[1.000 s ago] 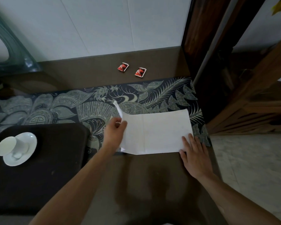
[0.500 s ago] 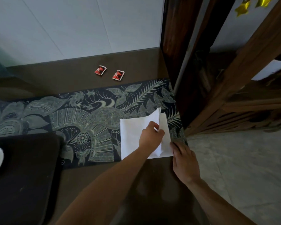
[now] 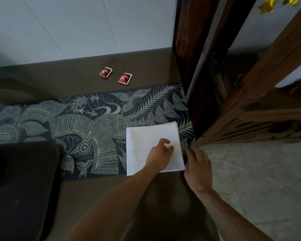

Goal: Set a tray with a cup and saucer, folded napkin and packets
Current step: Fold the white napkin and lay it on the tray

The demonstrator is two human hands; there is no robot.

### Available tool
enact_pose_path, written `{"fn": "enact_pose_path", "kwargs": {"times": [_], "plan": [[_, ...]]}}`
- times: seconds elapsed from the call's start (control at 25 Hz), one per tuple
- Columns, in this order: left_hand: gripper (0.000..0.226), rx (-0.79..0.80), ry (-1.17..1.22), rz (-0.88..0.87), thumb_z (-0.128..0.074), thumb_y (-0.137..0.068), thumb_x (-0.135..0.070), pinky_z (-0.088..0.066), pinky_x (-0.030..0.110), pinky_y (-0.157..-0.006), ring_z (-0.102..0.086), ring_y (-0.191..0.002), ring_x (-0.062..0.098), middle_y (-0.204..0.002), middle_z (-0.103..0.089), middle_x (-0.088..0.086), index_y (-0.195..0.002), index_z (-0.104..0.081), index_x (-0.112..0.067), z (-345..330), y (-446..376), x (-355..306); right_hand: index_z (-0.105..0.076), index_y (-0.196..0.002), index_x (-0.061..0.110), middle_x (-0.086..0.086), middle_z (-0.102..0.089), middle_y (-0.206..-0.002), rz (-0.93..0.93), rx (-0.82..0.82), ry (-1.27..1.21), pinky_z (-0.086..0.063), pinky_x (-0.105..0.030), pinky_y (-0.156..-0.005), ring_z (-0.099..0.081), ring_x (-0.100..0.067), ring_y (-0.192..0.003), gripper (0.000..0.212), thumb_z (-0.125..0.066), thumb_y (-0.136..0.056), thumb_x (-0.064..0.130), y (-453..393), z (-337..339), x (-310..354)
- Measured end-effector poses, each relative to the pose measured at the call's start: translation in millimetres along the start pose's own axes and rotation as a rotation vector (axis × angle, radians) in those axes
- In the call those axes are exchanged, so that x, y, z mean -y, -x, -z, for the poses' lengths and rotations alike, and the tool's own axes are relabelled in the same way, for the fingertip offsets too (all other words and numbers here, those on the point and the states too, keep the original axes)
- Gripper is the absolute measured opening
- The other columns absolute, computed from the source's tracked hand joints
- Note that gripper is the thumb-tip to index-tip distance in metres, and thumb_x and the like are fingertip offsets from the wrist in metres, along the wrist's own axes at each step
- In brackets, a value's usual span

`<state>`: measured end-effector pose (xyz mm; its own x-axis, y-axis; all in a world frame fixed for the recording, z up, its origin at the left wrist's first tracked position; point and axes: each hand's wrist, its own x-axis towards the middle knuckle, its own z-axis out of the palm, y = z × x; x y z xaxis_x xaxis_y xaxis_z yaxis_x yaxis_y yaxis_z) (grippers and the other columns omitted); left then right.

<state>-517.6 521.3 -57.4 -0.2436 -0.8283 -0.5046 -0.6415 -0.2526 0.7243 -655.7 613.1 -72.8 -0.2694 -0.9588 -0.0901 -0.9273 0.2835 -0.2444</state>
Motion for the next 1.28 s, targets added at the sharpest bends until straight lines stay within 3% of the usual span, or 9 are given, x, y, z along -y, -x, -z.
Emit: {"fn": "enact_pose_path", "kwargs": {"times": [0.12, 0.24, 0.36, 0.48, 0.68, 0.84, 1.0, 1.28], "plan": [[0.024, -0.155, -0.183, -0.124, -0.044, -0.098, -0.035, -0.052, 0.03, -0.075, -0.061, -0.086, 0.015, -0.106, -0.067, -0.002, -0.121, -0.051, -0.03, 28, 11, 28, -0.051, -0.135, 0.013, -0.009, -0.047, -0.14, 0.142, -0.073, 0.041, -0.043, -0.049, -0.102, -0.037, -0.03, -0.132, 0.054, -0.064, -0.083, 0.018, -19, 1, 21], [0.027, -0.319, -0.476, -0.358, -0.047, -0.097, -0.029, -0.052, 0.036, -0.075, -0.06, -0.098, 0.02, -0.111, -0.064, 0.0, -0.12, -0.058, -0.021, 50, 20, 53, -0.048, -0.14, 0.011, -0.009, -0.046, -0.146, 0.298, -0.065, 0.05, -0.035, -0.051, -0.111, -0.031, -0.029, -0.141, 0.045, -0.046, -0.097, 0.026, -36, -4, 49], [0.042, -0.385, -0.741, -0.457, -0.044, -0.099, -0.033, -0.043, 0.049, -0.101, -0.049, -0.128, 0.028, -0.135, -0.056, 0.008, -0.134, -0.053, -0.012, 60, 17, 71, -0.037, -0.147, 0.012, -0.009, -0.034, -0.156, 0.361, 0.021, 0.1, -0.025, -0.053, -0.116, -0.02, -0.031, -0.147, 0.056, -0.028, -0.099, 0.039, -48, -14, 68], [0.056, -0.303, -0.778, -0.447, -0.027, -0.103, -0.038, -0.015, 0.047, -0.12, -0.012, -0.149, 0.025, -0.16, -0.021, 0.011, -0.151, -0.027, -0.009, 54, 10, 80, -0.026, -0.152, 0.015, -0.006, -0.018, -0.162, 0.371, 0.068, 0.129, -0.017, -0.054, -0.119, -0.007, -0.03, -0.15, 0.059, -0.025, -0.1, 0.044, -50, -28, 74], [0.058, -0.249, -0.805, -0.44, -0.022, -0.104, -0.039, -0.018, 0.047, -0.119, -0.003, -0.15, 0.021, -0.162, -0.01, 0.01, -0.153, -0.017, -0.01, 43, -3, 88, -0.014, -0.155, 0.019, -0.005, -0.007, -0.164, 0.329, 0.098, 0.164, -0.012, -0.056, -0.119, 0.0, -0.027, -0.15, 0.061, -0.025, -0.101, 0.046, -56, -41, 73], [0.061, -0.278, -0.802, -0.38, -0.019, -0.102, -0.045, -0.008, 0.05, -0.119, 0.002, -0.15, 0.027, -0.163, 0.001, 0.011, -0.155, -0.006, -0.018, 38, -10, 94, -0.011, -0.155, 0.021, -0.006, -0.004, -0.164, 0.326, 0.072, 0.145, -0.009, -0.056, -0.119, 0.0, -0.026, -0.15, 0.062, -0.027, -0.1, 0.044, -57, -49, 69], [0.062, -0.257, -0.795, -0.373, -0.019, -0.101, -0.048, -0.008, 0.05, -0.118, 0.003, -0.149, 0.031, -0.163, 0.002, 0.014, -0.155, -0.007, -0.021, 38, -10, 91, -0.009, -0.155, 0.021, -0.005, -0.002, -0.164, 0.331, 0.082, 0.161, -0.01, -0.055, -0.119, 0.001, -0.026, -0.15, 0.063, -0.027, -0.1, 0.044, -56, -47, 70], [0.072, -0.291, -0.866, -0.297, -0.022, -0.097, -0.058, -0.009, 0.047, -0.119, -0.003, -0.15, 0.018, -0.164, -0.002, 0.002, -0.155, -0.003, -0.02, 86, -10, 113, -0.004, -0.155, 0.019, -0.003, -0.004, -0.164, 0.247, 0.115, 0.194, -0.011, -0.052, -0.12, 0.004, -0.023, -0.15, 0.065, -0.016, -0.1, 0.052, -55, -33, 41]]}}
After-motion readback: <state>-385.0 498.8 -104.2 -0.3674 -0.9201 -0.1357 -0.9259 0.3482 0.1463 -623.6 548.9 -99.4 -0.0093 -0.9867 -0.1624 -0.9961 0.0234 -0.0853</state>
